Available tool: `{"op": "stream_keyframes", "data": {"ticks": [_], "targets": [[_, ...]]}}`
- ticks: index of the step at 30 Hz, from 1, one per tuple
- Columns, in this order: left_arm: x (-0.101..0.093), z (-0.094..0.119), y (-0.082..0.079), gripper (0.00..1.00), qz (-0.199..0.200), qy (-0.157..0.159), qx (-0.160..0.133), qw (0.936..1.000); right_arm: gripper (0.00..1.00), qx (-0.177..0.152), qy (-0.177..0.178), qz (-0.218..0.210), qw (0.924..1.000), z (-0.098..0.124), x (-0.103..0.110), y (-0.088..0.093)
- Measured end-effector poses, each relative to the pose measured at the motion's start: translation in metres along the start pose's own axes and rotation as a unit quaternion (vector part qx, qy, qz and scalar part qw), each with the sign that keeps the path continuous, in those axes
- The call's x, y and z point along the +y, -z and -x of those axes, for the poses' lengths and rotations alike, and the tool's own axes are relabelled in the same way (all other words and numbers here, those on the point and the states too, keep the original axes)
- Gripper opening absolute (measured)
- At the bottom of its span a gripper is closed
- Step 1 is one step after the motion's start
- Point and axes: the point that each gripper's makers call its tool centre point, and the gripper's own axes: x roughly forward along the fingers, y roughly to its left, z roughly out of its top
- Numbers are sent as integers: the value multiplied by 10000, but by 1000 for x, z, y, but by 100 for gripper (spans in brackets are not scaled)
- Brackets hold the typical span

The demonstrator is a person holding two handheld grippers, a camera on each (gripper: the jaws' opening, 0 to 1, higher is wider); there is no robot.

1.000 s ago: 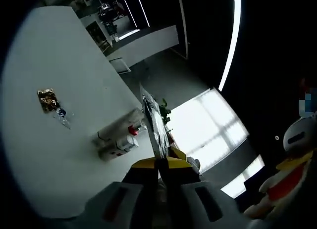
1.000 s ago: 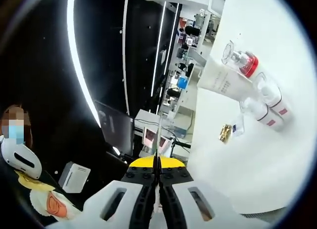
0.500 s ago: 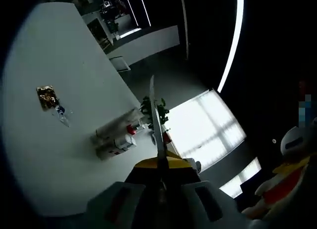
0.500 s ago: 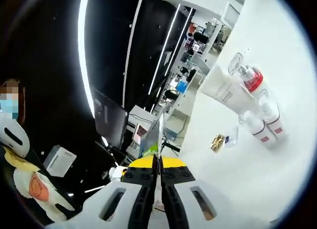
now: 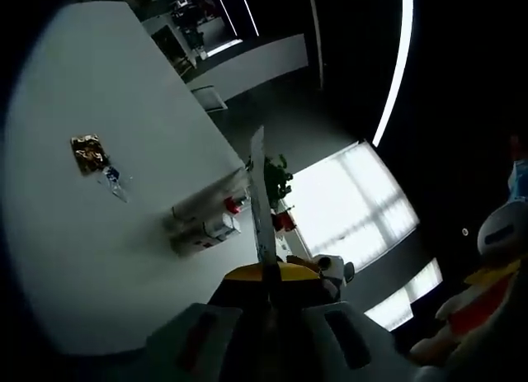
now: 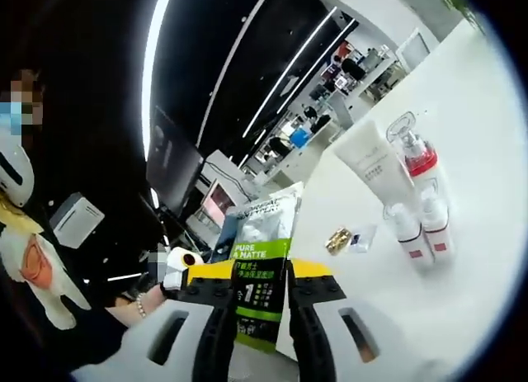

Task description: Arrange the skincare products in the storage area until every visible bottle or jar stands upright without overlapping.

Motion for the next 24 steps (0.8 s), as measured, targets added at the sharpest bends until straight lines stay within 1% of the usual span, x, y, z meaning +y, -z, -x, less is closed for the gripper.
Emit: {"op": "stream_keyframes", "data": {"ticks": [5,13,16,19,24], "targets": [[7,0,5,0,53,-94,80,9999,39,106,88,244,9996,4,-3,1],[18,-2,9,0,156,-254,137,9995,60,349,316,586,9972,8,-10,5],[28,-2,10,0,211,-414,184,9987,65,406,407,727,9957,10,-12,6],[40,-2,12,0,239,-565,259,9978,69,404,489,774,9950,13,-15,4],[56,-2,17,0,247,-768,387,9960,77,428,718,897,9925,19,-22,3]]}}
